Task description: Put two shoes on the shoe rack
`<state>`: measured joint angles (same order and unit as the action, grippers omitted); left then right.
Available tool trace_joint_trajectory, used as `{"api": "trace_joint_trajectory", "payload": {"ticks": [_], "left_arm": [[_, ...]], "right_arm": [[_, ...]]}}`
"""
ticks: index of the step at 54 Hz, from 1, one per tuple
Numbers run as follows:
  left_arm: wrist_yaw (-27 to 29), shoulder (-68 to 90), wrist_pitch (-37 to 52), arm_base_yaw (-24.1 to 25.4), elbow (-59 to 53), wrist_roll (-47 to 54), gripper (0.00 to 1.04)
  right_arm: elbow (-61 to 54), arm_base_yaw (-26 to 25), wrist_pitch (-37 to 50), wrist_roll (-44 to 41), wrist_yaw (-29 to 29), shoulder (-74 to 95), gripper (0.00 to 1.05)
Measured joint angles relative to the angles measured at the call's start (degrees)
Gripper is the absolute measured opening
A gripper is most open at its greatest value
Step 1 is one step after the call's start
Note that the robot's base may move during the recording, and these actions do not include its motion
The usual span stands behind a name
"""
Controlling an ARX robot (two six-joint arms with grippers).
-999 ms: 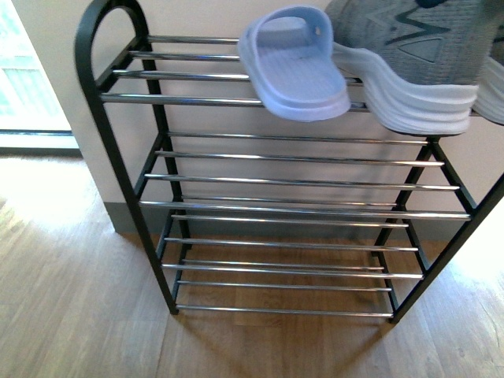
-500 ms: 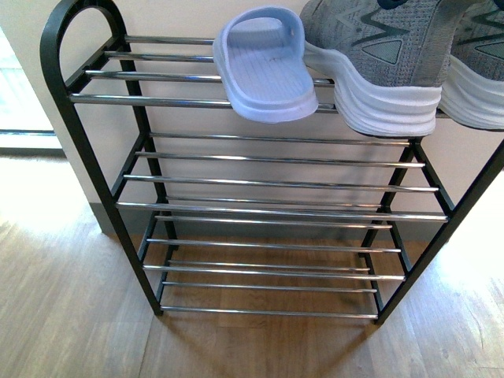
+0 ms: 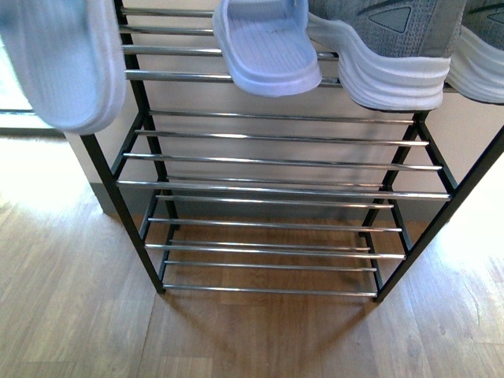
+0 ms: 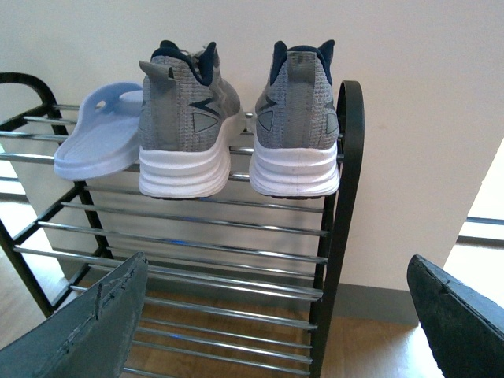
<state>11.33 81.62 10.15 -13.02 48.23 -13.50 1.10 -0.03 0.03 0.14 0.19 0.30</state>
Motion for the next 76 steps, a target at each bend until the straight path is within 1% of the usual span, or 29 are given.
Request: {"api": "trace_joint_trajectory", "payload": {"ticks": [8, 13, 17, 21, 27, 31, 34, 36, 37, 40, 42, 47, 48, 52, 54, 56, 58, 59, 61, 64, 69, 76], "left_arm": [[0.9, 12.4, -7.2, -3.0, 15.4, 0.5, 0.02], [1.1, 16.3, -10.2, -4.3, 21.0, 1.0, 0.02], [2.4, 19.9, -13.4, -5.3, 26.2, 2.1, 0.02], [3.6, 22.8, -17.1, -5.6, 30.4, 2.6, 0.02], [3.6, 25.9, -21.8, -5.5, 35.1, 3.3, 0.02], [4.1, 27.2, -23.3, -5.6, 36.8, 3.6, 0.02], [3.9, 27.6, -23.9, -5.6, 37.5, 3.8, 0.07], [3.8, 28.0, -24.3, -5.6, 37.8, 3.9, 0.12], [3.9, 28.3, -24.6, -5.7, 38.0, 4.3, 0.18], [3.6, 28.7, -25.1, -5.7, 38.2, 4.9, 0.28], [3.6, 28.7, -25.2, -5.9, 38.2, 5.4, 0.37], [3.7, 28.1, -25.0, -6.1, 38.2, 5.6, 0.52], [3.7, 27.7, -24.6, -6.4, 38.1, 5.8, 0.57], [4.0, 25.1, -22.8, -7.0, 36.6, 6.2, 0.71], [4.1, 24.2, -22.1, -7.2, 35.9, 6.3, 0.75], [4.4, 22.2, -20.9, -7.5, 34.5, 6.7, 0.82], [4.6, 21.2, -20.2, -7.6, 33.8, 6.9, 0.85], [5.0, 19.5, -18.9, -7.9, 32.4, 6.9, 0.91], [5.3, 17.2, -17.0, -8.2, 30.3, 7.0, 0.97], [7.0, 12.7, -13.1, -8.7, 25.5, 7.4, 0.95], [8.7, 4.5, -7.1, -9.2, 16.2, 7.1, 0.95], [11.0, -4.9, -1.7, -10.1, 5.7, 6.3, 0.95]], "right_arm": [[0.0, 0.0, 0.0, 0.0, 0.0, 0.0, 0.96], [0.0, 0.0, 0.0, 0.0, 0.0, 0.0, 0.96], [0.0, 0.0, 0.0, 0.0, 0.0, 0.0, 0.96], [0.0, 0.0, 0.0, 0.0, 0.0, 0.0, 0.96], [0.0, 0.0, 0.0, 0.0, 0.0, 0.0, 0.96], [0.0, 0.0, 0.0, 0.0, 0.0, 0.0, 0.96], [0.0, 0.0, 0.0, 0.0, 0.0, 0.0, 0.96], [0.0, 0.0, 0.0, 0.0, 0.0, 0.0, 0.96], [0.0, 0.0, 0.0, 0.0, 0.0, 0.0, 0.96], [0.0, 0.0, 0.0, 0.0, 0.0, 0.0, 0.96], [0.0, 0.0, 0.0, 0.0, 0.0, 0.0, 0.96], [0.0, 0.0, 0.0, 0.0, 0.0, 0.0, 0.96], [0.0, 0.0, 0.0, 0.0, 0.0, 0.0, 0.96], [0.0, 0.0, 0.0, 0.0, 0.0, 0.0, 0.96], [0.0, 0.0, 0.0, 0.0, 0.0, 0.0, 0.96], [0.0, 0.0, 0.0, 0.0, 0.0, 0.0, 0.96], [0.0, 0.0, 0.0, 0.0, 0.0, 0.0, 0.96], [0.0, 0.0, 0.0, 0.0, 0.0, 0.0, 0.96], [0.0, 0.0, 0.0, 0.0, 0.0, 0.0, 0.96], [0.0, 0.0, 0.0, 0.0, 0.0, 0.0, 0.96], [0.0, 0.0, 0.0, 0.0, 0.0, 0.0, 0.96], [0.0, 0.0, 0.0, 0.0, 0.0, 0.0, 0.96]]}}
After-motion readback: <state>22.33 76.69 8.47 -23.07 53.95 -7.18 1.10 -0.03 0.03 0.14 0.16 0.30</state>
